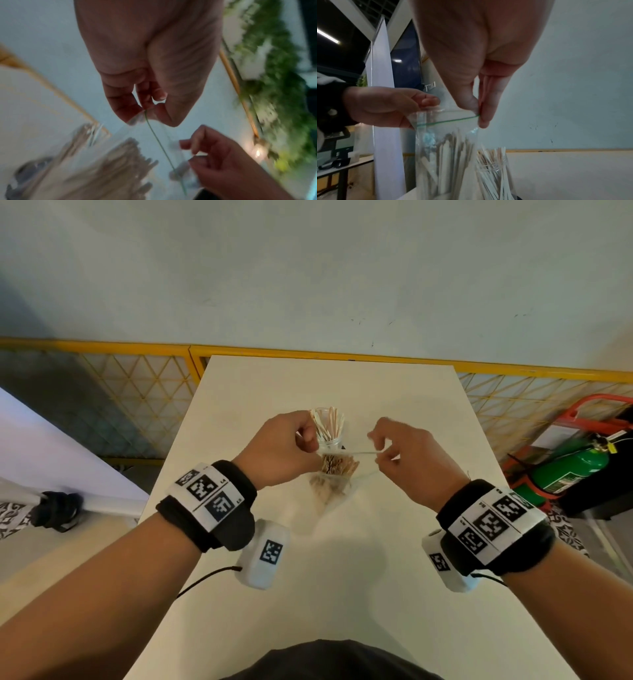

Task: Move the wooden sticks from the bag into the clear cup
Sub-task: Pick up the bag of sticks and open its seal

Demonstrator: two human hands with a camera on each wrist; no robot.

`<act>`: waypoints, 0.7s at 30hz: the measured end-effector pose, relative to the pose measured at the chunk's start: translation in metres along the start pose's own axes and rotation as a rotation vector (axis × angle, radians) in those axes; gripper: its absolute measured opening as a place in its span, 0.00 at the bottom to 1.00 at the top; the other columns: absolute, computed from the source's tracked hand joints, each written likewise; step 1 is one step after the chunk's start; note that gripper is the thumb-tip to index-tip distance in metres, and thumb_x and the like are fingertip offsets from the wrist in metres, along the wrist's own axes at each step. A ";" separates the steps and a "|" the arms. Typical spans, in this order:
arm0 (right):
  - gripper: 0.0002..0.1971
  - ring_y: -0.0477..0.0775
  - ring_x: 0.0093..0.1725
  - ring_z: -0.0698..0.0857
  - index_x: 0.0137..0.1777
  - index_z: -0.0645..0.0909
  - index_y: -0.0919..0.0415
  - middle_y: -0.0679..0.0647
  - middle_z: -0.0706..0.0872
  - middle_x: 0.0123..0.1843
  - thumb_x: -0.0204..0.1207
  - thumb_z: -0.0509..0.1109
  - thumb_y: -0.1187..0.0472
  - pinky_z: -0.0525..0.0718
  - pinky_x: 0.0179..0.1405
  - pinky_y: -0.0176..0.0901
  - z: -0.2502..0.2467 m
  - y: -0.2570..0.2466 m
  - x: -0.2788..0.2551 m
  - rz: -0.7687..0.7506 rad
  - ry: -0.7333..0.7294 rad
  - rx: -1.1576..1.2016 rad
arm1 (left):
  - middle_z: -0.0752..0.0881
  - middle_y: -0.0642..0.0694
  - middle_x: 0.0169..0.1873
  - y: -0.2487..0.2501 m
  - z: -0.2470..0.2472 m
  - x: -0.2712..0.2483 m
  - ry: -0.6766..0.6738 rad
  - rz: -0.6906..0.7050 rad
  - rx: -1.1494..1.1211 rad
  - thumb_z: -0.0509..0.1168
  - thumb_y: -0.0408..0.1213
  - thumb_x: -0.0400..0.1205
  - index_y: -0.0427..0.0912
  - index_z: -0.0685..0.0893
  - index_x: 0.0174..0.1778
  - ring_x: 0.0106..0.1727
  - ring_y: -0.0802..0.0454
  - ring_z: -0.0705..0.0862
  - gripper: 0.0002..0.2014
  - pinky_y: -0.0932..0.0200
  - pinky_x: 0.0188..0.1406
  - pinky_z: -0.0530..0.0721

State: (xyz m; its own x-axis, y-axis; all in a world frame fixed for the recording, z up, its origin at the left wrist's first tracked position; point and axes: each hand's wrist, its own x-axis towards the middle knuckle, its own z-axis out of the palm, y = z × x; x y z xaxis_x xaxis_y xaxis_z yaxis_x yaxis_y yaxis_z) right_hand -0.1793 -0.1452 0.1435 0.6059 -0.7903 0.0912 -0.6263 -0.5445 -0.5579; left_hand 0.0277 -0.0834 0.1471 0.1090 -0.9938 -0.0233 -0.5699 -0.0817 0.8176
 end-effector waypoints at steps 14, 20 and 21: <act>0.42 0.53 0.49 0.85 0.72 0.67 0.51 0.49 0.76 0.65 0.59 0.85 0.60 0.85 0.41 0.42 0.011 -0.008 0.007 0.195 -0.324 0.309 | 0.84 0.47 0.41 -0.008 0.013 -0.016 -0.048 0.115 -0.422 0.77 0.30 0.71 0.42 0.76 0.44 0.43 0.53 0.84 0.15 0.54 0.44 0.84; 0.47 0.54 0.53 0.87 0.71 0.71 0.48 0.45 0.81 0.60 0.50 0.89 0.59 0.87 0.47 0.47 -0.007 -0.008 0.009 0.162 -0.360 0.515 | 0.58 0.63 0.83 -0.041 0.002 -0.030 -0.324 0.020 -0.027 0.85 0.58 0.51 0.68 0.43 0.82 0.86 0.57 0.51 0.70 0.45 0.85 0.44; 0.46 0.53 0.52 0.87 0.71 0.72 0.49 0.45 0.81 0.59 0.51 0.89 0.60 0.85 0.45 0.44 -0.008 -0.009 0.010 0.159 -0.346 0.549 | 0.59 0.66 0.80 -0.043 0.008 -0.034 -0.363 -0.003 0.010 0.86 0.57 0.52 0.69 0.40 0.82 0.85 0.58 0.51 0.72 0.41 0.85 0.38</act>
State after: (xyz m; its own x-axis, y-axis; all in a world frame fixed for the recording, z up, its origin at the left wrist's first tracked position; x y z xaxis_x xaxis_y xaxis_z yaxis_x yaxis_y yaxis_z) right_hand -0.1717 -0.1502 0.1564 0.7068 -0.6634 -0.2457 -0.4357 -0.1345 -0.8900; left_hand 0.0424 -0.0470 0.1083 -0.1847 -0.9554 -0.2303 -0.5779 -0.0839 0.8118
